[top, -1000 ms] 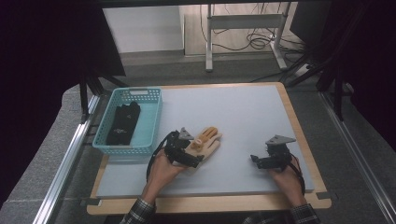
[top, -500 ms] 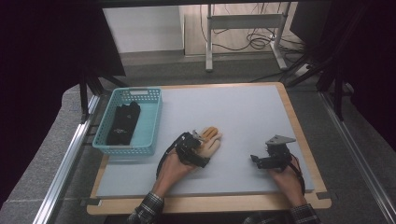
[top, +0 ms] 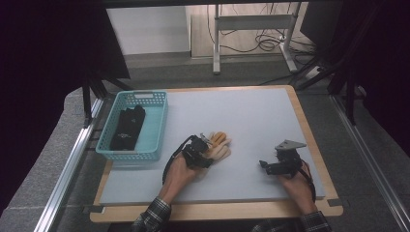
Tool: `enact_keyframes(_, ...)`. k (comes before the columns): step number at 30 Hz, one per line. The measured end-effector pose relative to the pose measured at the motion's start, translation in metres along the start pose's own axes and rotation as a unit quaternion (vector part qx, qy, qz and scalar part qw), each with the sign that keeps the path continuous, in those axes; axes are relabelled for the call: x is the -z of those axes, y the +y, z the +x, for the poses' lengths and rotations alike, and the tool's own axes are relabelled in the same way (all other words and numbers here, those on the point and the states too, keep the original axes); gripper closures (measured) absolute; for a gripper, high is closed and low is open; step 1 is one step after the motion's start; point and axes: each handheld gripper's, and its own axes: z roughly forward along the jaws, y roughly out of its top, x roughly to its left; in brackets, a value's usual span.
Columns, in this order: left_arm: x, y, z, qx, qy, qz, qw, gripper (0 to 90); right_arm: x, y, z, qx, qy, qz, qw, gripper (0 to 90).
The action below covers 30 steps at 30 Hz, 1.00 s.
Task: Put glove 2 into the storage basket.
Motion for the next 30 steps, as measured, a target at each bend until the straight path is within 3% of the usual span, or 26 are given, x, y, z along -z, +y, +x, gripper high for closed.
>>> enact_keyframes(4,0.002,0.0,0.003,0.007,-0.01,-0.006,0.9999,57.8,0.0,0.0,0.0,0.0,0.0,0.0,1.0,11.1)
enact_keyframes(10,0.011,0.003,0.009,0.015,-0.001,-0.023,0.9996,59.0,0.0,0.0,0.0,0.0,0.0,0.001,1.0,11.1)
enact_keyframes(24,0.053,0.02,0.028,0.028,0.023,-0.05,0.9981,58.7,0.0,0.0,0.0,0.0,0.0,0.001,1.0,11.1)
enact_keyframes(30,0.071,0.024,0.042,0.045,0.04,-0.055,0.9967,58.4,0.0,0.0,0.0,0.0,0.0,0.001,1.0,11.1)
